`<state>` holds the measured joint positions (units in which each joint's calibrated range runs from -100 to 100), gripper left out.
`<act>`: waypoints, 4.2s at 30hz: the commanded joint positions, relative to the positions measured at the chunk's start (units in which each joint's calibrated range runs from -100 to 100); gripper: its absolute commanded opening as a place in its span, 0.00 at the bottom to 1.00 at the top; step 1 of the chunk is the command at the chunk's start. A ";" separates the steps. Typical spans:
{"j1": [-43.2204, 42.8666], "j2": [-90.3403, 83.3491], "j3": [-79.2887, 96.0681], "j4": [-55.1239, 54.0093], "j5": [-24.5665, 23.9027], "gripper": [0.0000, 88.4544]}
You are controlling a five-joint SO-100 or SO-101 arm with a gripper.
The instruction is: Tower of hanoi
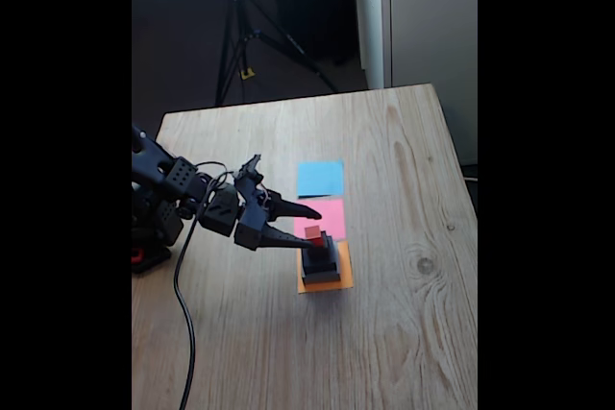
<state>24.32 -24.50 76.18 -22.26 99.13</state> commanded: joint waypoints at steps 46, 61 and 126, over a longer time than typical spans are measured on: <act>-3.96 -12.97 -18.46 33.31 -11.34 0.00; -9.48 -15.55 -72.28 101.54 -7.16 0.00; -22.52 15.11 2.18 -6.84 0.87 0.00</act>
<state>2.32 -9.96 79.66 -26.90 99.31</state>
